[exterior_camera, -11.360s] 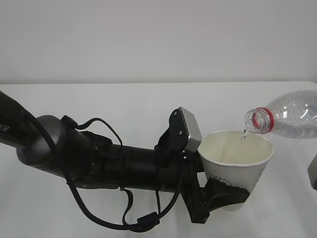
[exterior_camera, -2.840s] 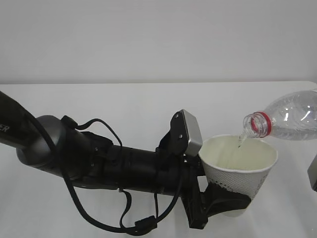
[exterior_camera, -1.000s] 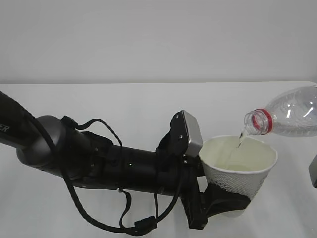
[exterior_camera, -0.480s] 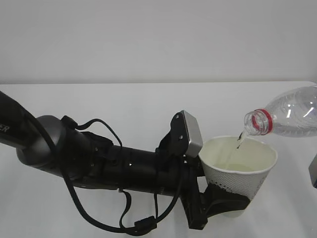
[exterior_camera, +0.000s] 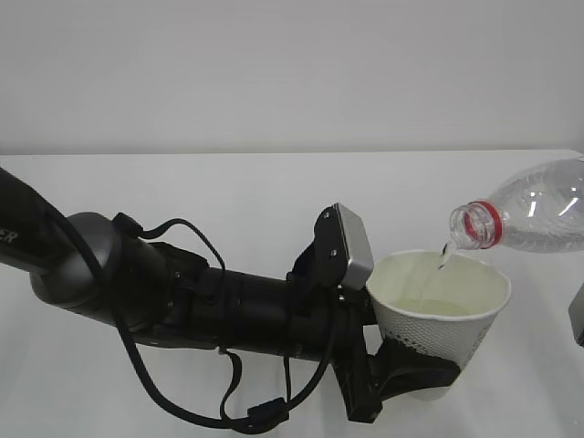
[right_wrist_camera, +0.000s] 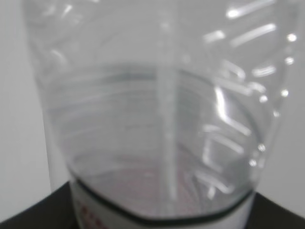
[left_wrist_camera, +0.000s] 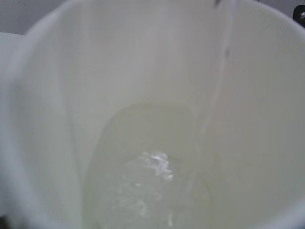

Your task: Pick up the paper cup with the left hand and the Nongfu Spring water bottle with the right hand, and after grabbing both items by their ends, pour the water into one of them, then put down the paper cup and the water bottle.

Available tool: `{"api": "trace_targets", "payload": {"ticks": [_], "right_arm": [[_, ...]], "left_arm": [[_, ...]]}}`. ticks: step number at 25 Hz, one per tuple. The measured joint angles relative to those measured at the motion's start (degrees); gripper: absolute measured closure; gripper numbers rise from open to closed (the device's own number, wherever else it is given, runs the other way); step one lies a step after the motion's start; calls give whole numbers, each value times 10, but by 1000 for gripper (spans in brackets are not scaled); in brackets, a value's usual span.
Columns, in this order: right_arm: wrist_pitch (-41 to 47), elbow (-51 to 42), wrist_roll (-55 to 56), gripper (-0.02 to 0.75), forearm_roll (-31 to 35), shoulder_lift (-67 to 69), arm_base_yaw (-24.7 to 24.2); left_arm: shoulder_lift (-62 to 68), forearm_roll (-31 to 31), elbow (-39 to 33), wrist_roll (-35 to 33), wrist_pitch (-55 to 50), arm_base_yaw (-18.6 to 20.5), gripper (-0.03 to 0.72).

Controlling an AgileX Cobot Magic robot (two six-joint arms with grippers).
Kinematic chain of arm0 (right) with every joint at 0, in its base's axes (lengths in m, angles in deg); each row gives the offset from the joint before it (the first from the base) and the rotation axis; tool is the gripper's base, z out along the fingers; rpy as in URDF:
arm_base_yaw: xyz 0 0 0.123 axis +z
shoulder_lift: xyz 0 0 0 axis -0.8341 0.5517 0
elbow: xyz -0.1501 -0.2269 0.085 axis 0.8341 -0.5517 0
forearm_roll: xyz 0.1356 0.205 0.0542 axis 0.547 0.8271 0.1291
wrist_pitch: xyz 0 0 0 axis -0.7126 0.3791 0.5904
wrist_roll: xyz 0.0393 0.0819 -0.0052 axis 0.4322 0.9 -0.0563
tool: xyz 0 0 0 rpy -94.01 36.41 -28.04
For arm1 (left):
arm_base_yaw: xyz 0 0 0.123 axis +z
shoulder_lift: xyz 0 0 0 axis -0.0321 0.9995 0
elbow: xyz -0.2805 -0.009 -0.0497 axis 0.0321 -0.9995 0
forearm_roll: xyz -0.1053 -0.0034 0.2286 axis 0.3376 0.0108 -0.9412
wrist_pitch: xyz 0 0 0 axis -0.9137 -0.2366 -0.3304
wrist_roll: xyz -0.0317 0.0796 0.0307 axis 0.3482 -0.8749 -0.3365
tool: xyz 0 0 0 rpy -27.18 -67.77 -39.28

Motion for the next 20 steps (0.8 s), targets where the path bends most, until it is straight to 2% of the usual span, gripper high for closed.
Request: {"api": "trace_targets", "payload": {"ticks": [20], "right_arm": [[0, 0, 0, 349, 1, 0, 0]], "left_arm": [[0, 0, 0, 0, -5, 0, 205]]}}
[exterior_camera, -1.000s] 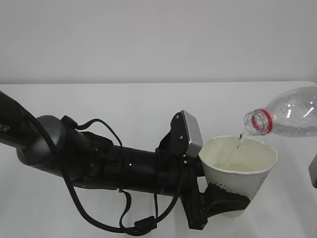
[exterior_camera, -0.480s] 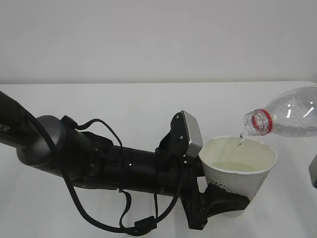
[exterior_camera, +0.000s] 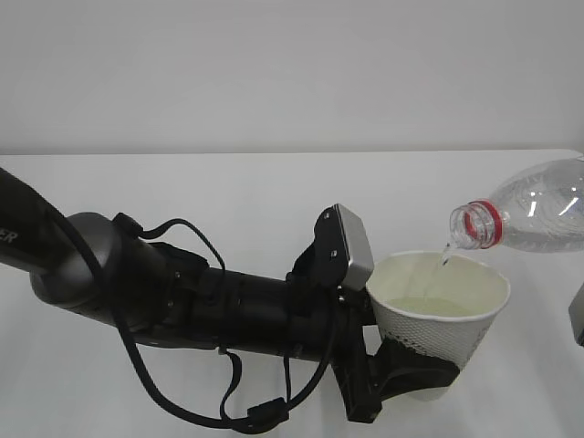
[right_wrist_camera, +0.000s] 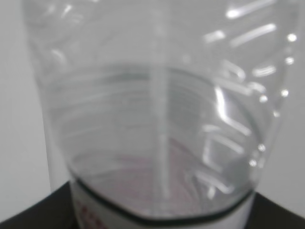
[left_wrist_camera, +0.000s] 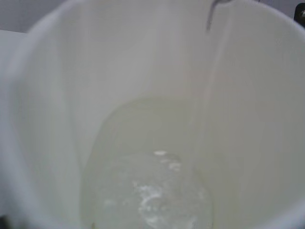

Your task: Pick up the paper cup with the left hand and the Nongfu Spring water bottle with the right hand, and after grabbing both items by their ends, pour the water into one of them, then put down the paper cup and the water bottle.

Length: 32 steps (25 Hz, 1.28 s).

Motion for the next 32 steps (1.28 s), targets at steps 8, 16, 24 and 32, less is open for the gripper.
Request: {"api": "trace_targets", "payload": {"ticks": [8, 16, 24, 32], "right_arm": [[0, 0, 0, 349, 0, 0, 0], [0, 0, 0, 349, 0, 0, 0], [0, 0, 0, 349, 0, 0, 0], [0, 0, 0, 349, 0, 0, 0]], "left_arm": [[0, 0, 0, 0, 0, 0, 205], [0, 0, 0, 0, 0, 0, 205], [0, 0, 0, 0, 0, 0, 206], [0, 0, 0, 0, 0, 0, 205]]}}
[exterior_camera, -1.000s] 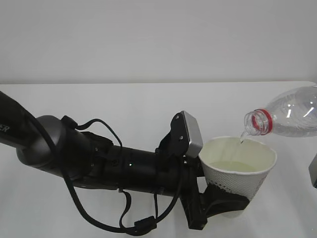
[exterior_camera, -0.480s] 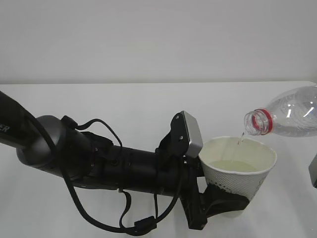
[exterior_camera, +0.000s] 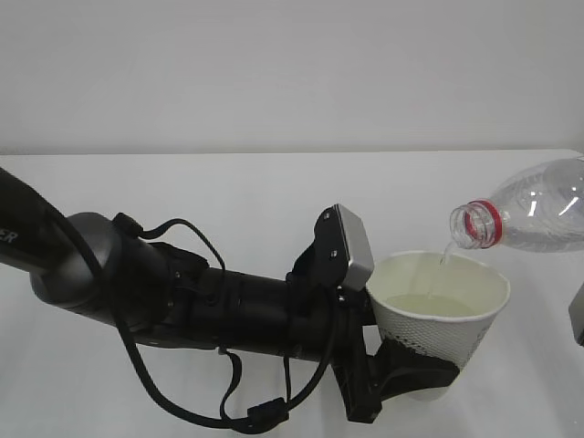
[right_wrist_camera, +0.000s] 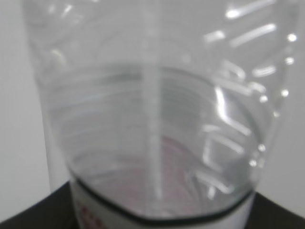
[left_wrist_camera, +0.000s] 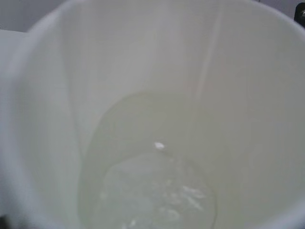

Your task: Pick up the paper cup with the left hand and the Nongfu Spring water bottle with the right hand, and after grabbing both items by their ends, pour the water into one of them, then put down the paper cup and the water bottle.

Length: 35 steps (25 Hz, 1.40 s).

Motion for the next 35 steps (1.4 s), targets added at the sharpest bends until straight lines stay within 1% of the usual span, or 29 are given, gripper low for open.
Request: {"api": "trace_targets", "payload": {"ticks": [35], "right_arm": [[-5, 0, -1, 349, 0, 0, 0]], "left_arm": [[0, 0, 0, 0, -1, 0, 206]]}}
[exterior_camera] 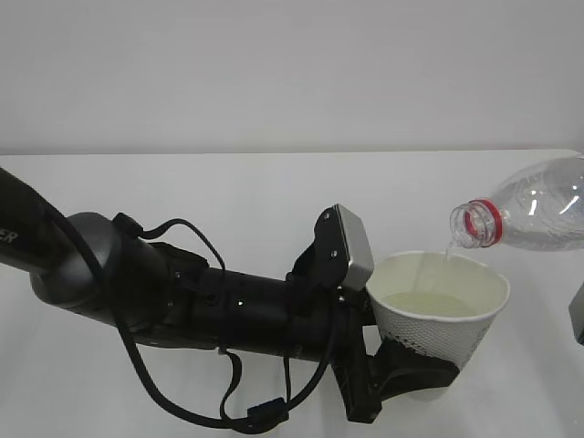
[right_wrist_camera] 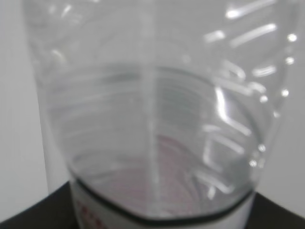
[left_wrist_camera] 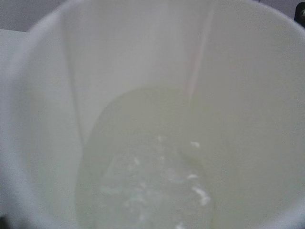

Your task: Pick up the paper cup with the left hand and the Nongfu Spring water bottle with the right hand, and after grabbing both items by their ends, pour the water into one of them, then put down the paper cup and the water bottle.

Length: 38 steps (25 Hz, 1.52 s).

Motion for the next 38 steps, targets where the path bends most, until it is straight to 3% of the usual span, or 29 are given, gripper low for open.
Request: {"api": "trace_targets", "payload": {"ticks": [38], "right_arm": [[0, 0, -13, 349, 0, 0, -18]], "left_arm": [[0, 0, 0, 0, -2, 0, 206]]}}
